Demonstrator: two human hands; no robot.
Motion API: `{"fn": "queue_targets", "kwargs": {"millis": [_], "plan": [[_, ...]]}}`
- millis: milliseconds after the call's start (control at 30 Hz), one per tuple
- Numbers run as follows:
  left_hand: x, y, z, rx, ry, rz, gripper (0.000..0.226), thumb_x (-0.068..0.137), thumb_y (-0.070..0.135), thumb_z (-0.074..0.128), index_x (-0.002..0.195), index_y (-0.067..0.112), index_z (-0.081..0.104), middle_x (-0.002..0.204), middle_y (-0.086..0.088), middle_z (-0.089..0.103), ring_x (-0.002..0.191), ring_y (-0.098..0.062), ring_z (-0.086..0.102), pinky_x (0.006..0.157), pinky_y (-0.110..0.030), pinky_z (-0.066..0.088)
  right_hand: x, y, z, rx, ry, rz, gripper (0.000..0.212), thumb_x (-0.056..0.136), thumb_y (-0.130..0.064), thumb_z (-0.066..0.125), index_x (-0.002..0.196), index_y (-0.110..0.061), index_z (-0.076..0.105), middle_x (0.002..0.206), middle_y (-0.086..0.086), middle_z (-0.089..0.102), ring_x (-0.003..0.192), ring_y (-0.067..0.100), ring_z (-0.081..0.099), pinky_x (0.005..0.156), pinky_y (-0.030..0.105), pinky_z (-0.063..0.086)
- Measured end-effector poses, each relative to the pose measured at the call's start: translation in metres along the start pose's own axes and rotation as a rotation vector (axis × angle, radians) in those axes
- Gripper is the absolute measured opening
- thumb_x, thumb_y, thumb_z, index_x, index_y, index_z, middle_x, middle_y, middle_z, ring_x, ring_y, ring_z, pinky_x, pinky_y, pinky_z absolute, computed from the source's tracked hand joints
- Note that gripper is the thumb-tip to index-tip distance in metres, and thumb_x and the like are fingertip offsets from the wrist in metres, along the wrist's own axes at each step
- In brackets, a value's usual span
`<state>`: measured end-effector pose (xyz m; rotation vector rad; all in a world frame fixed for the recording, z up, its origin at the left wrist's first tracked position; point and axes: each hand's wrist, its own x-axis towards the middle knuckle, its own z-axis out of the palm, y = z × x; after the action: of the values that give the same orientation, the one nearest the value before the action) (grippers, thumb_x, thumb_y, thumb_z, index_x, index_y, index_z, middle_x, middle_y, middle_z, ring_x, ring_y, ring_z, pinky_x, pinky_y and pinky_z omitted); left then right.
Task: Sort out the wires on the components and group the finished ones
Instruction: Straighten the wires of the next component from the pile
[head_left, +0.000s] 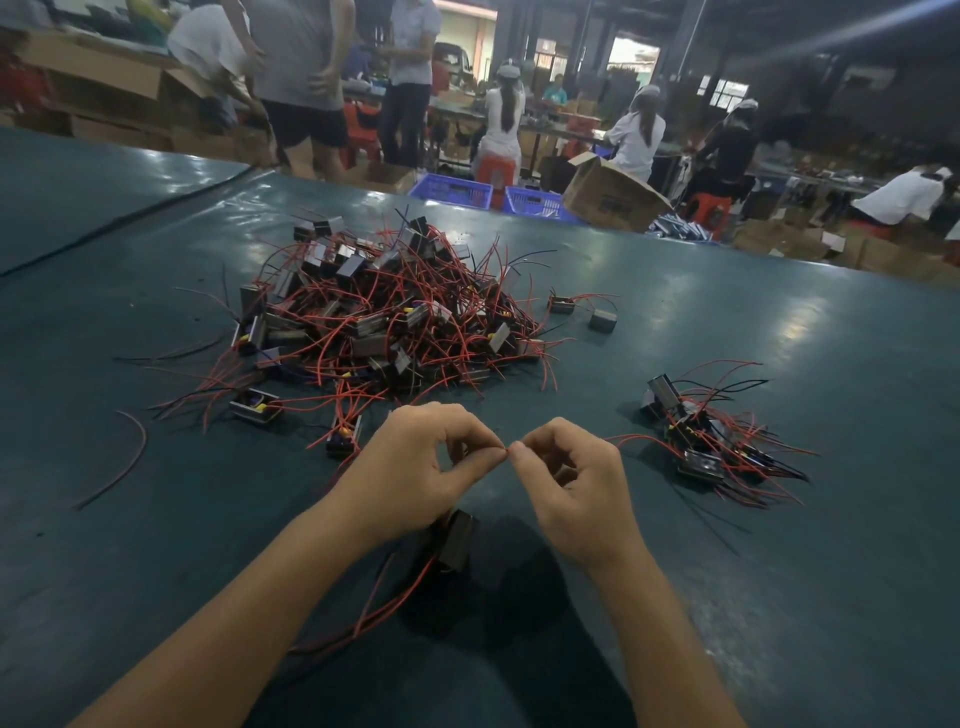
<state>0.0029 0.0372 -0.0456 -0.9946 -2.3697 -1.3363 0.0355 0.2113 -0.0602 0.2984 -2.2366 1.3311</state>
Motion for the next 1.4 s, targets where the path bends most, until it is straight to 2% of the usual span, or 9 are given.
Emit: {"fn": "queue_targets", "kwargs": {"millis": [200,367,533,733,833,1033,1100,1233,1400], "plan": [[-0.001,0.002,0.001,0.21,0.044,0.126,0.011,0.084,0.03,0.068,0.084,0.021,0.074,0.078,0.013,0.066,0.072,-0.008,0.058,0.074,-0.031,0.04,0.002,0.006,0.004,0.176,-0.038,0.174,0.026,0.087,-0.005,0.067,0.062,-0.004,0.059,0.051,-0.01,0.048,0.048,0.003,0.039,0.047,0.015,0.033],[0.002,-0.001,-0.001,-0.011,0.076,0.002,0.003,0.085,0.018,0.074,0.086,0.022,0.074,0.076,0.01,0.068,0.074,-0.011,0.063,0.071,-0.024,0.05,-0.001,-0.001,-0.001,0.115,-0.013,-0.003,0.006,0.084,-0.015,0.068,0.079,-0.017,0.07,0.062,-0.013,0.057,0.049,0.003,0.046,0.048,0.013,0.035],[0.005,-0.006,-0.004,-0.166,-0.014,-0.143,0.009,0.088,0.02,0.071,0.085,0.027,0.074,0.074,0.012,0.07,0.07,-0.004,0.063,0.066,-0.017,0.049,0.002,0.0,-0.002,-0.013,0.038,-0.238,0.008,0.086,-0.009,0.07,0.093,-0.009,0.075,0.086,-0.005,0.063,0.056,0.009,0.054,0.048,0.016,0.04],[0.006,-0.005,-0.007,-0.281,-0.101,-0.184,0.013,0.086,0.031,0.068,0.087,0.02,0.075,0.077,0.003,0.072,0.075,-0.018,0.067,0.071,-0.032,0.055,0.004,0.004,-0.003,0.005,0.051,-0.302,0.012,0.087,-0.012,0.072,0.099,-0.01,0.075,0.088,-0.002,0.063,0.062,0.011,0.056,0.05,0.02,0.043],[0.005,-0.004,-0.007,-0.302,-0.12,-0.194,0.019,0.082,0.038,0.067,0.086,0.021,0.075,0.076,0.003,0.072,0.075,-0.019,0.066,0.069,-0.028,0.054,0.004,0.006,-0.004,-0.014,0.031,-0.271,0.004,0.087,-0.016,0.071,0.088,-0.014,0.074,0.083,-0.007,0.063,0.062,0.007,0.055,0.055,0.013,0.039],[0.002,-0.002,-0.004,-0.153,-0.048,-0.076,0.004,0.086,0.02,0.073,0.086,0.017,0.076,0.075,0.007,0.07,0.075,-0.012,0.064,0.072,-0.028,0.051,0.003,0.008,-0.004,-0.099,0.026,-0.22,0.019,0.092,-0.032,0.064,0.077,-0.021,0.061,0.074,-0.015,0.052,0.058,0.006,0.049,0.056,0.012,0.035],[0.001,0.0,-0.003,-0.058,-0.013,0.012,0.003,0.084,0.021,0.074,0.085,0.018,0.076,0.074,0.01,0.068,0.074,-0.01,0.062,0.071,-0.023,0.047,0.002,0.008,-0.002,-0.12,0.024,-0.203,0.022,0.094,-0.035,0.06,0.077,-0.02,0.059,0.072,-0.015,0.049,0.056,0.007,0.047,0.055,0.016,0.036],[-0.001,0.0,-0.002,0.129,0.025,0.132,0.01,0.085,0.027,0.072,0.084,0.018,0.076,0.074,0.009,0.067,0.07,-0.01,0.059,0.074,-0.029,0.043,0.001,0.007,0.0,-0.189,0.033,-0.18,0.027,0.094,-0.032,0.057,0.074,-0.013,0.058,0.067,-0.014,0.044,0.055,0.01,0.043,0.051,0.028,0.038],[0.0,0.0,-0.003,0.222,0.029,0.187,0.015,0.085,0.031,0.067,0.084,0.019,0.075,0.074,0.009,0.066,0.068,-0.012,0.059,0.07,-0.032,0.042,0.001,0.002,0.004,-0.249,0.061,-0.118,0.033,0.093,-0.03,0.055,0.064,-0.015,0.054,0.054,-0.015,0.039,0.05,0.009,0.039,0.049,0.028,0.033]]}}
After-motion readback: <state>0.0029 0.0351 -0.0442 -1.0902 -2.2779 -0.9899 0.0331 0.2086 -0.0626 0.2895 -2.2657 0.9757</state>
